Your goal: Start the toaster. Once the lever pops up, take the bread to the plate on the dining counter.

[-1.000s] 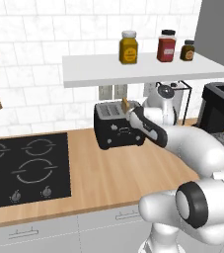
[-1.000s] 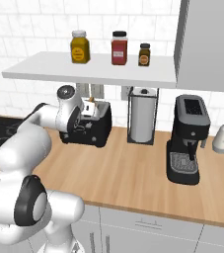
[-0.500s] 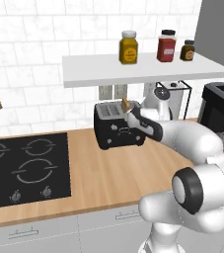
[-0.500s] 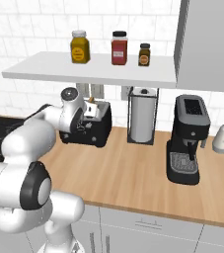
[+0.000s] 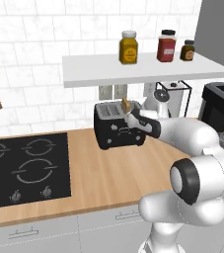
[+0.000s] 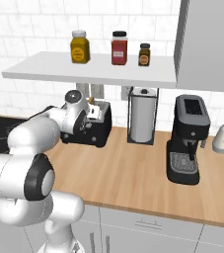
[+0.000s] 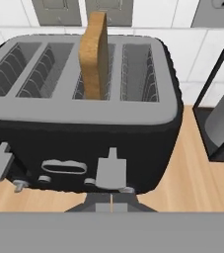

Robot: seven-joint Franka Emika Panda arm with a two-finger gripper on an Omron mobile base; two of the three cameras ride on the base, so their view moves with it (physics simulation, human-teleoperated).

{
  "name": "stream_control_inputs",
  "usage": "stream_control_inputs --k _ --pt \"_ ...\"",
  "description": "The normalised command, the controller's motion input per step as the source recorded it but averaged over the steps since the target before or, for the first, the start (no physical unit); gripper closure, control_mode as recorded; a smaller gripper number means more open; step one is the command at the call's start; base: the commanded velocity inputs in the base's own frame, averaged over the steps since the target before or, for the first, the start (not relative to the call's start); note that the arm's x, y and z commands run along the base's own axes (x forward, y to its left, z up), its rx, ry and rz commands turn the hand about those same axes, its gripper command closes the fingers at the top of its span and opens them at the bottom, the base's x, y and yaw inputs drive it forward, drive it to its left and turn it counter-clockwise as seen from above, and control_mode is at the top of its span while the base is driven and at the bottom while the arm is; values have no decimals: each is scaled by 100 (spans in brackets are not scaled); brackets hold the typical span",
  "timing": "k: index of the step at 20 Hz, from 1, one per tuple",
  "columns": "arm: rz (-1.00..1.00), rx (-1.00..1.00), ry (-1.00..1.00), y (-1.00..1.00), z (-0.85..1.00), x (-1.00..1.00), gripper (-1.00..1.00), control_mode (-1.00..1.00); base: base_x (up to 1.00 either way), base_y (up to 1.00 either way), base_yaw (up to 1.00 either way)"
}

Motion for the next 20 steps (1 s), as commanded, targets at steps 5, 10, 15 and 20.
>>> stream_control_inputs --k 5,10,15,20 --pt "0 0 0 0 -8 3 100 -100 0 0 0" --pt "0 0 0 0 -7 10 100 -100 0 0 0" --pt "0 0 0 0 -10 14 100 -100 0 0 0" --pt "0 0 0 0 -14 12 100 -100 0 0 0"
